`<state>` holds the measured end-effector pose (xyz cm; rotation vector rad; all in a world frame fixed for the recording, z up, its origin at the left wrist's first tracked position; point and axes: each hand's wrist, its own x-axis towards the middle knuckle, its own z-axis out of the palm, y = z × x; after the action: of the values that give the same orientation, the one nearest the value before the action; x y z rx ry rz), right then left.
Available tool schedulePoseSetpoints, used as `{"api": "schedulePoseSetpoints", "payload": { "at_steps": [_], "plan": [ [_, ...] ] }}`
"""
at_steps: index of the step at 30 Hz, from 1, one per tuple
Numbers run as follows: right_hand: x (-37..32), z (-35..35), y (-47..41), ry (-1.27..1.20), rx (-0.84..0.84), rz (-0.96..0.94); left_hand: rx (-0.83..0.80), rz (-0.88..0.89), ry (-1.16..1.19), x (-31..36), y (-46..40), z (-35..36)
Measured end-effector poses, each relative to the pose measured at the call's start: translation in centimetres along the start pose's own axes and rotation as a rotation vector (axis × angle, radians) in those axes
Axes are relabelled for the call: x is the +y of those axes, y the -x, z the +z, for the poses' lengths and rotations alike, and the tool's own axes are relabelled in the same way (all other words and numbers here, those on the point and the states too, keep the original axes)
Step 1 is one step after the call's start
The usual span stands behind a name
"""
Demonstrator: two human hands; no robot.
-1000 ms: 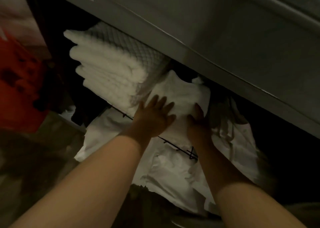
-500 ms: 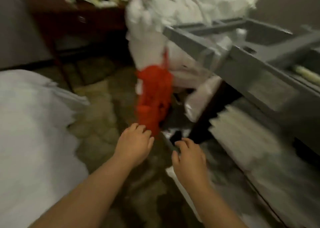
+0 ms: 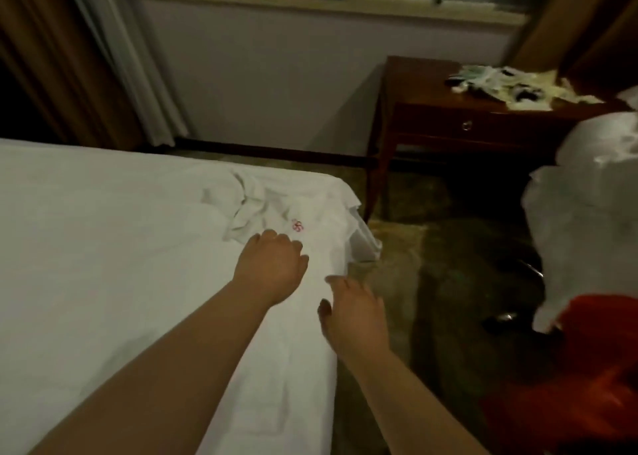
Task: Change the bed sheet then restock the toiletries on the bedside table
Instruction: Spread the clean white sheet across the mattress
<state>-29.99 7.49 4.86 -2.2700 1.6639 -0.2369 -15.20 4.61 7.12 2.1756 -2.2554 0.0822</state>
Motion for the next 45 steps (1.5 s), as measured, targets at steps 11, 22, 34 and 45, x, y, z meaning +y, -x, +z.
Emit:
{"api": "schedulePoseSetpoints", "payload": {
  "at_steps": [11, 22, 34, 45],
  "plan": [
    [-1.7, 5.7, -27.2, 0.038, -0.016, -0.325, -0.259, -0.323, 0.032, -6.4, -12.8, 14.3],
    [4.5, 22.0, -37.9, 0.212, -0.308, -0.374, -0.349, -0.483, 0.211, -10.8, -24.1, 27.8],
    [3.0, 23.6, -35.7, 0.305, 0.284, -0.495, -0.144, -0.394, 0.073, -16.8, -15.6, 25.8],
    [-9.7, 27.4, -7.9, 0.107, 0.178, -0.663, 0.172, -0.262, 0.057, -22.1, 11.8, 24.0]
  ]
}}
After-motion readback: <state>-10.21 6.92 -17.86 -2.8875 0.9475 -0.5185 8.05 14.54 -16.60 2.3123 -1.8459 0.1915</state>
